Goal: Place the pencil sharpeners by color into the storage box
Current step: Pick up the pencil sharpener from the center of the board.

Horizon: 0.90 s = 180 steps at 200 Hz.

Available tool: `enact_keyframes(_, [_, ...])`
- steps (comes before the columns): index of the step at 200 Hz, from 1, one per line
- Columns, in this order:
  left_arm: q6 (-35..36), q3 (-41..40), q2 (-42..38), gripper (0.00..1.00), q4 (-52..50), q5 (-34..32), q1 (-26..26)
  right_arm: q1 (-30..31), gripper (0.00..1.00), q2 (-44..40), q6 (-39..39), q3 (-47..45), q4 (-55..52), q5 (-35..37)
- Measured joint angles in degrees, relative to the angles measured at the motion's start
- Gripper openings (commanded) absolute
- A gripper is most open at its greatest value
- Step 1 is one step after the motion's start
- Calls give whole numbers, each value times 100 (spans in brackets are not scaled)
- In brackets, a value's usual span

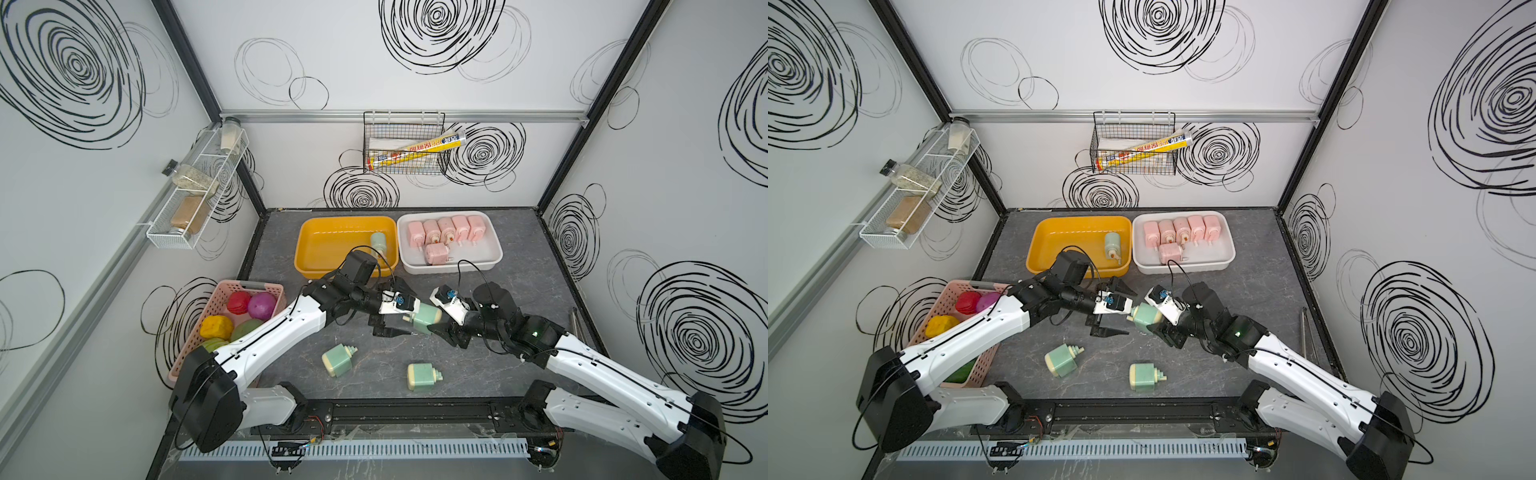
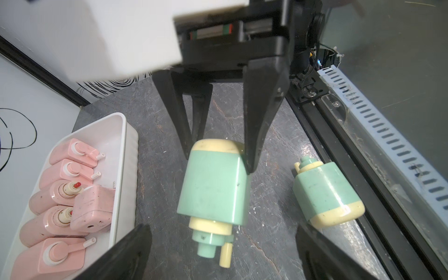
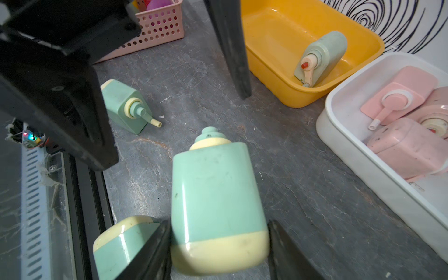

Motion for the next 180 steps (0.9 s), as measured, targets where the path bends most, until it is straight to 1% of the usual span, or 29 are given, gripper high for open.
enact_keyframes(13, [33, 138, 129, 100, -63, -2, -2, 0, 31, 9, -96, 52, -20, -68])
enact_keyframes(46, [61, 249, 341, 95, -153, -111, -129, 13, 30, 33, -315, 175, -4, -181])
enact_keyframes(92, [50, 249, 361, 88, -203, -129, -227, 33, 29, 127, -446, 238, 72, -258])
enact_keyframes(136, [44, 256, 396, 72, -157, -208, -308, 66, 29, 232, -420, 326, 50, -264])
enact_keyframes(140, [52, 258, 400, 72, -149, -216, -308, 66, 29, 236, -402, 328, 50, -258])
enact_keyframes(141, [55, 258, 402, 73, -146, -221, -308, 66, 29, 236, -396, 328, 50, -262])
enact_keyframes(142, [66, 258, 402, 78, -136, -225, -308, 66, 29, 236, -396, 328, 50, -264])
enact_keyframes(143, [70, 258, 404, 80, -133, -227, -308, 66, 29, 238, -393, 328, 50, -267])
enact_keyframes(147, [79, 258, 407, 82, -120, -234, -308, 66, 29, 240, -382, 328, 50, -262])
enact_keyframes(163, [-9, 260, 420, 82, -122, -273, -337, 68, 29, 262, -398, 332, 70, -203])
enact_keyframes(180, [-35, 260, 428, 78, -120, -334, -372, 76, 29, 306, -393, 337, 63, -201])
